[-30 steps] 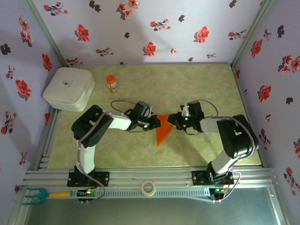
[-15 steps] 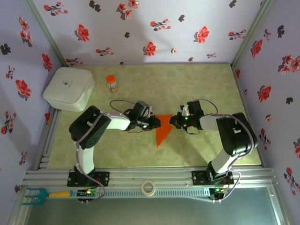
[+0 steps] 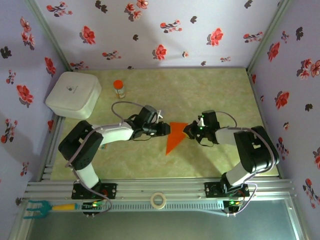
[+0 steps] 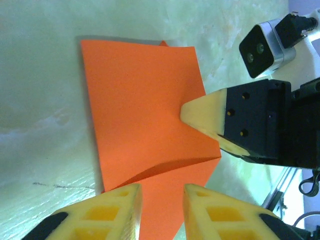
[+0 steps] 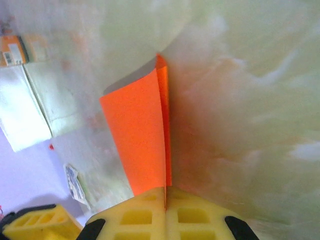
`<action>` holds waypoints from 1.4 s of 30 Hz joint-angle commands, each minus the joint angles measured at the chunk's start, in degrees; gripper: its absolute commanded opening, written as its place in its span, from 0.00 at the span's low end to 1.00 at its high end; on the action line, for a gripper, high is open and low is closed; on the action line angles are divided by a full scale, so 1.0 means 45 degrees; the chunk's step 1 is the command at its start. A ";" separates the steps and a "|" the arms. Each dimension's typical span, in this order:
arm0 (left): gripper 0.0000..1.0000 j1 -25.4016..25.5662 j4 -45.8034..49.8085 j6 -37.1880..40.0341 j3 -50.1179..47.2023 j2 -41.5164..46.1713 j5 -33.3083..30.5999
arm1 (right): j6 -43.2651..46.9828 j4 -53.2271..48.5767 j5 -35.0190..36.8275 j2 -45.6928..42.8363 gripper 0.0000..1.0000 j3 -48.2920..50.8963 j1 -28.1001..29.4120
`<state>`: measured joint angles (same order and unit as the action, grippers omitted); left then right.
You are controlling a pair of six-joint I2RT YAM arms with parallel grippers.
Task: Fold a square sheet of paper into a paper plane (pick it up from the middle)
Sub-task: Fold the wing for the fifth time at the center of the table.
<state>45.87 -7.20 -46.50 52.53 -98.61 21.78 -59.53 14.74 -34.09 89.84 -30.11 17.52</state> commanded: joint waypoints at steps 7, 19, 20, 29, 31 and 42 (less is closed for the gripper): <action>0.32 0.0649 0.0794 0.1260 -0.0262 0.0879 -0.1654 | -0.1976 0.1595 0.1149 -0.0573 0.00 0.0920 0.0301; 0.43 0.3027 0.2252 0.2953 -0.0049 0.1679 -0.5491 | -0.2141 0.1715 0.1109 -0.0710 0.00 0.1046 0.0345; 0.45 0.3274 0.2317 0.3059 0.0004 0.1610 -0.5681 | -0.2172 0.1797 0.1094 -0.0747 0.00 0.1056 0.0351; 0.52 0.4465 0.4100 0.4086 0.1799 0.0022 -0.6652 | -0.2327 0.1961 0.1112 -0.0980 0.00 0.1160 0.0382; 0.54 0.4590 0.4668 0.4183 0.2319 -0.0441 -0.6867 | -0.2333 0.1991 0.1091 -0.0999 0.00 0.1162 0.0376; 0.54 0.5185 0.7576 0.4845 0.4694 -0.2529 -0.8892 | -0.2240 0.1751 0.1150 -0.1102 0.00 0.1083 0.0371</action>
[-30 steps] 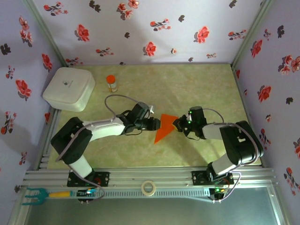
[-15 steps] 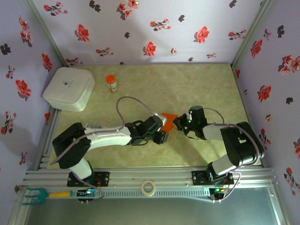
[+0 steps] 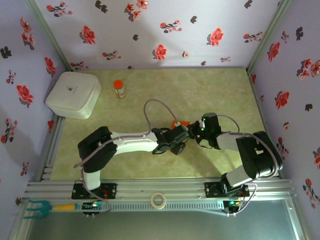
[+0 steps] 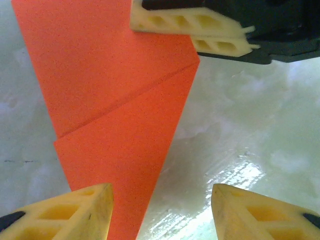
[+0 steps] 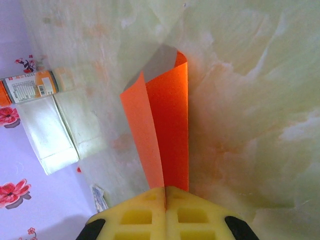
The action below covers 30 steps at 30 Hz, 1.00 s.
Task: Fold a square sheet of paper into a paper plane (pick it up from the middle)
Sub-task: Fold the wing for the fifth time at the center of the table.
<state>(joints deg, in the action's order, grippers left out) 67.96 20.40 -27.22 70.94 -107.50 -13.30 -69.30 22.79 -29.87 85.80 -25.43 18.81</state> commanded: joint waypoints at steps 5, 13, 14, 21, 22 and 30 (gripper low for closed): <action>0.50 0.0500 0.2205 0.0620 0.0945 -0.0961 -0.1977 | -0.0060 -0.0117 0.0229 -0.0258 0.00 0.0002 0.0079; 0.42 0.0580 0.2209 0.0698 0.0840 -0.0939 -0.2355 | -0.0015 -0.0241 0.0180 -0.0277 0.00 -0.0052 0.0079; 0.41 0.0576 0.2198 0.0669 0.0838 -0.0930 -0.2430 | -0.0013 -0.0256 0.0190 -0.0276 0.00 -0.0084 0.0091; 0.33 0.0646 0.2066 0.0737 0.0799 -0.0869 -0.2575 | 0.0028 -0.0365 0.0171 -0.0300 0.00 -0.0079 0.0079; 0.33 0.0647 0.2022 0.0756 0.0799 -0.0842 -0.2572 | 0.0034 -0.0372 0.0161 -0.0307 0.00 -0.0097 0.0080; 0.34 0.0673 0.1729 0.0954 0.0657 -0.0777 -0.2659 | 0.0083 -0.0493 0.0123 -0.0256 0.00 -0.0130 0.0083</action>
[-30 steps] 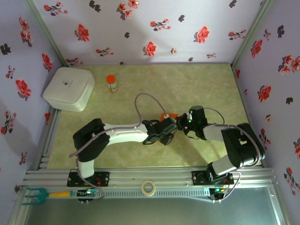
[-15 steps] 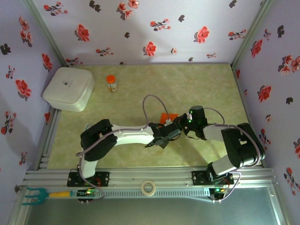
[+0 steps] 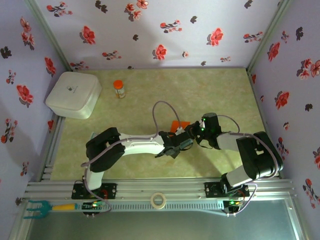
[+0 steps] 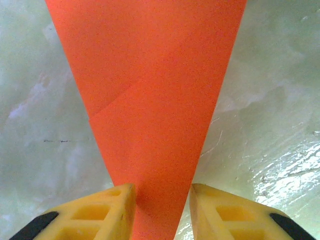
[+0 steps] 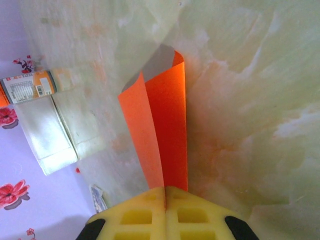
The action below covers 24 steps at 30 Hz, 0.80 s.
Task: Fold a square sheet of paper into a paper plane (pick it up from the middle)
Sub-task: Fold the wing for the fifth time at the center of the table.
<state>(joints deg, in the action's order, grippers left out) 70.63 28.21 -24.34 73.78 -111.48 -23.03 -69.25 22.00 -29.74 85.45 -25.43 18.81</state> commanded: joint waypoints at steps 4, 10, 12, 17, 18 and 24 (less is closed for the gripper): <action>0.34 0.0084 -0.0080 0.0316 0.0031 0.0093 -0.0542 | 0.0039 -0.0320 0.0076 -0.0160 0.00 -0.0159 0.0078; 0.31 0.0070 0.0039 0.0272 0.0197 -0.0106 -0.0508 | 0.0053 -0.0377 0.0078 -0.0158 0.00 -0.0174 0.0089; 0.28 0.0074 0.0021 0.0272 0.0158 -0.0109 -0.0510 | 0.0038 -0.0406 0.0074 -0.0168 0.00 -0.0169 0.0088; 0.22 0.0070 -0.0036 0.0272 0.0147 -0.0060 -0.0513 | 0.0059 -0.0465 0.0071 -0.0198 0.00 -0.0208 0.0081; 0.21 0.0068 -0.0037 0.0272 0.0130 -0.0058 -0.0514 | 0.0058 -0.0479 0.0075 -0.0217 0.01 -0.0208 0.0084; 0.15 0.0071 -0.0058 0.0216 0.0051 -0.0035 -0.0509 | 0.0116 -0.0552 0.0066 -0.0326 0.06 -0.0242 0.0090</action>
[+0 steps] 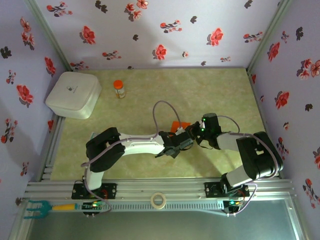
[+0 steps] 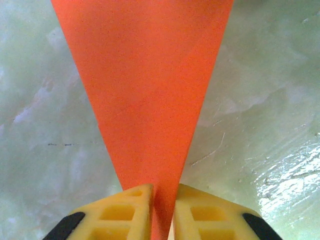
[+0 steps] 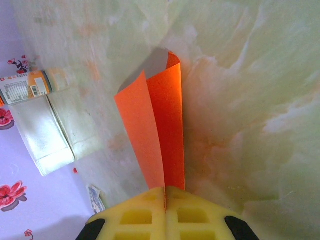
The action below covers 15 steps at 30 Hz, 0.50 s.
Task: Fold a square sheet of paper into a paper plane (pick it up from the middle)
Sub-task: Fold the wing for the fifth time at the center of the table.
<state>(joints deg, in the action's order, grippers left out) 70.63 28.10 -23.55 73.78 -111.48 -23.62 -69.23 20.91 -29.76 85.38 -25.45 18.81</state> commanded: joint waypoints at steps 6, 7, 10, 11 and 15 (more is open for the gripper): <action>0.10 0.0064 -0.0305 -0.0167 -0.0143 -0.0044 -0.0360 | 0.1173 -0.1948 0.0406 -0.1120 0.25 -0.0653 -0.0049; 0.08 0.0048 -0.0369 -0.0230 -0.0198 -0.0051 -0.0295 | 0.1564 -0.2689 0.0668 -0.1426 0.29 -0.0794 -0.0109; 0.06 -0.0163 -0.0694 -0.0500 -0.0387 0.0064 0.0176 | 0.2724 -0.4898 0.1655 -0.2380 0.34 -0.1212 -0.0363; 0.05 -0.0270 -0.0898 -0.0552 -0.0498 0.0137 0.0472 | 0.3040 -0.5526 0.2034 -0.2743 0.36 -0.1326 -0.0452; 0.03 -0.0735 -0.2028 -0.0834 -0.1196 0.0569 0.1843 | 0.3511 -0.6626 0.2797 -0.3854 0.42 -0.1419 -0.0693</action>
<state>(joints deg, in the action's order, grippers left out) 68.99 22.83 -25.21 70.57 -111.24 -19.62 -57.95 -0.34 -22.06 70.41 -30.72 16.36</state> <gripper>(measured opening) 0.049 0.409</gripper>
